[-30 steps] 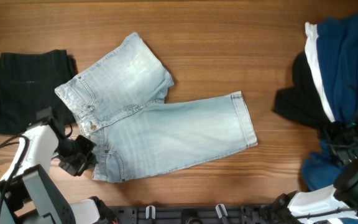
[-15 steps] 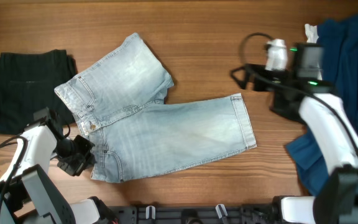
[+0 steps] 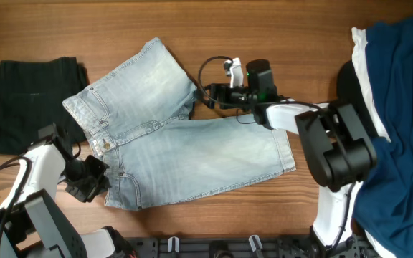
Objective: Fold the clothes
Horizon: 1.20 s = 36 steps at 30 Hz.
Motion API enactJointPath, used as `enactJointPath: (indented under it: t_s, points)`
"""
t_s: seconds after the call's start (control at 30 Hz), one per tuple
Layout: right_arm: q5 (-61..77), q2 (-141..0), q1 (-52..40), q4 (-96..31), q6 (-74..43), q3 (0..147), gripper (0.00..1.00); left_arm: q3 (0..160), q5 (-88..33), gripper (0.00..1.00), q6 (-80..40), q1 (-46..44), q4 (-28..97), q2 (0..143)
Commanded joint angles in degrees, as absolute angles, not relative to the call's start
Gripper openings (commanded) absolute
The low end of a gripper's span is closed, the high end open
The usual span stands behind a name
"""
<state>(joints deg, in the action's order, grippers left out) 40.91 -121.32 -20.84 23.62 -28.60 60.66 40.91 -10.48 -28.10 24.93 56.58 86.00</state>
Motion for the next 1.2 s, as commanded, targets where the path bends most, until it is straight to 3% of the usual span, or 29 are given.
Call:
enactJointPath:
  t_s: [0.0,0.3,0.4,0.43,0.63,0.77,0.9,0.97,1.0,1.03,1.1,1.17]
  points:
    - [43.4,-123.9,-23.5,23.4,-32.6,63.4,0.97,41.9,-9.5,0.04,-27.4,25.4,56.2,86.1]
    - [43.4,-124.0,-25.1,23.4,-33.2,64.2,0.45,41.9,-9.5,0.04,-27.4,25.4,56.2,86.1]
    - [42.4,-124.0,-25.9,23.2,-33.2,64.2,0.06,41.9,-9.5,0.04,-27.4,25.4,56.2,86.1]
    - [42.2,-124.0,-25.9,23.3,-33.2,64.2,0.04,41.9,-9.5,0.04,-27.4,25.4,56.2,86.1]
    - [42.3,-118.9,-23.5,18.8,-31.7,65.3,0.04,41.9,-9.5,0.04,-27.4,25.4,56.2,86.1]
    - [34.0,-104.9,-22.9,1.7,-19.1,72.9,0.04,41.9,-9.5,0.04,-27.4,25.4,56.1,86.1]
    - [27.6,-96.9,-28.4,-15.8,-5.0,79.1,0.05,41.9,-9.5,0.04,-27.4,25.4,56.0,86.1]
    - [27.6,-97.7,-31.3,-23.4,-0.7,79.1,0.14,41.9,-9.5,0.04,-27.4,25.4,55.9,86.1]
    - [26.8,-98.9,-32.9,-28.8,3.1,79.0,0.24,41.9,-9.5,0.04,-27.4,25.4,55.9,86.1]
    - [23.8,-100.1,-34.0,-32.9,5.1,78.8,0.50,41.9,-9.5,0.04,-27.4,25.4,55.9,86.1]
    - [11.0,-102.3,-34.5,-37.0,0.9,78.3,0.52,41.9,-9.5,0.04,-27.4,25.4,55.9,86.1]
    - [-9.5,-103.9,-33.3,-40.8,-16.8,78.3,0.57,41.9,-9.5,0.04,-27.4,25.4,55.9,86.1]
